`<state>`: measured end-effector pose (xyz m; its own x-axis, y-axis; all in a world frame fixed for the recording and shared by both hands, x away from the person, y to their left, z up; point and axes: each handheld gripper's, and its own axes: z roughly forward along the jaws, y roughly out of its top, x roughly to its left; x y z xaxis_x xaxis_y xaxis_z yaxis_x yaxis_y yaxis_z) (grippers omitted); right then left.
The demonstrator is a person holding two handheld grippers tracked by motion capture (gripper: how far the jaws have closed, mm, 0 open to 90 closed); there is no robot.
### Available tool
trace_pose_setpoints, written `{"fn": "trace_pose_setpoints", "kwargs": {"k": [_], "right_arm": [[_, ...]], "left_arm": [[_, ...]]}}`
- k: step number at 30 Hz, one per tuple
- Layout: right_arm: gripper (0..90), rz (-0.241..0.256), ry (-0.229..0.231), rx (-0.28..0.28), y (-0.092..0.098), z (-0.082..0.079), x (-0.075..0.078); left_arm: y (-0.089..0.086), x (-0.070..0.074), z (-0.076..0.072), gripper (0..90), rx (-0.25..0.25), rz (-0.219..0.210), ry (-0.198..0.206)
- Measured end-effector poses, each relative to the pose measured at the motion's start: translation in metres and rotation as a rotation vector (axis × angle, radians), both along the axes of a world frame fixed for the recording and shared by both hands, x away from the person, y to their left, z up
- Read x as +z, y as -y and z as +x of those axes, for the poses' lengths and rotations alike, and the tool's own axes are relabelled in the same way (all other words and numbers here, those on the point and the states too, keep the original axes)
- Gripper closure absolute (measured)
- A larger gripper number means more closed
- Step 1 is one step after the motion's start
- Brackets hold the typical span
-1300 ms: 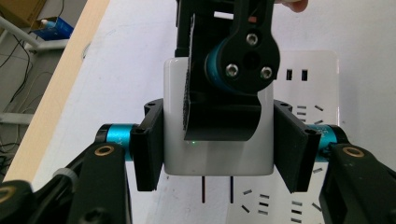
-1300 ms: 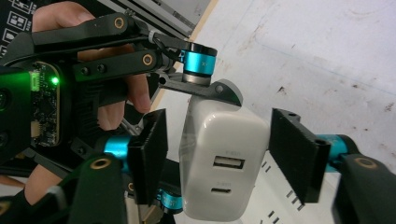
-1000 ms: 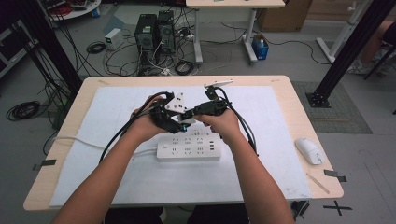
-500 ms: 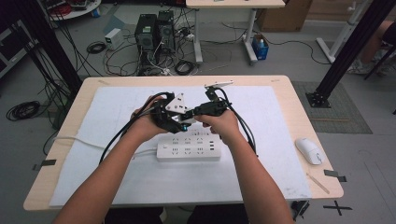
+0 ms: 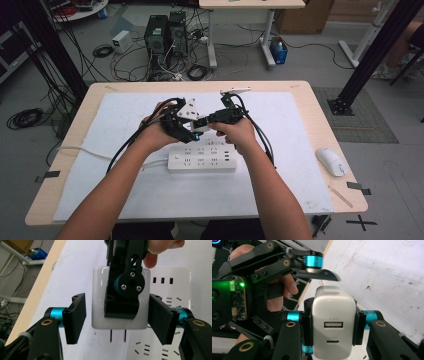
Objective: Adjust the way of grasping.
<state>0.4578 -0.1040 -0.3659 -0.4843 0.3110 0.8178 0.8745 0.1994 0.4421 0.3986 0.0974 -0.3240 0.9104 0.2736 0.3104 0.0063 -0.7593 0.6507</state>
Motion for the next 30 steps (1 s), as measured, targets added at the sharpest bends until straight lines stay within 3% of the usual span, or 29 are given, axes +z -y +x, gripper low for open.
{"fn": "trace_pose_setpoints", "kwargs": {"k": [5,7,11,16,17,18,22,25,26,30], "right_arm": [[62.3,-0.007,0.016,-0.024,0.004,0.0,0.003],[62.3,-0.018,0.037,-0.037,0.008,0.0,0.005],[62.3,-0.036,0.067,-0.051,0.014,-0.001,0.01],[62.3,-0.091,0.126,-0.059,0.024,-0.004,0.02],[62.3,-0.117,0.151,-0.064,0.029,-0.005,0.025],[62.3,-0.127,0.164,-0.067,0.032,-0.005,0.027],[62.3,-0.167,0.202,-0.077,0.041,-0.006,0.035],[62.3,-0.214,0.237,-0.079,0.05,-0.008,0.042],[62.3,-0.258,0.265,-0.075,0.055,-0.009,0.048],[62.2,-0.305,0.297,-0.071,0.062,-0.011,0.055]], "left_arm": [[-0.003,0.002,0.001,31.6,0.02,-0.004,-0.007],[-0.007,0.004,0.003,27.9,0.036,-0.018,-0.034],[-0.012,0.005,0.004,25.7,0.061,-0.022,-0.049],[-0.024,0.008,0.008,22.9,0.113,-0.033,-0.088],[-0.026,0.009,0.009,18.5,0.127,-0.028,-0.085],[-0.031,0.008,0.012,17.0,0.152,-0.026,-0.108],[-0.041,0.008,0.015,15.7,0.186,0.003,-0.14],[-0.048,0.009,0.016,14.4,0.203,0.023,-0.162],[-0.052,0.01,0.017,12.1,0.217,0.032,-0.18],[-0.062,0.014,0.021,7.9,0.258,0.05,-0.209]]}}
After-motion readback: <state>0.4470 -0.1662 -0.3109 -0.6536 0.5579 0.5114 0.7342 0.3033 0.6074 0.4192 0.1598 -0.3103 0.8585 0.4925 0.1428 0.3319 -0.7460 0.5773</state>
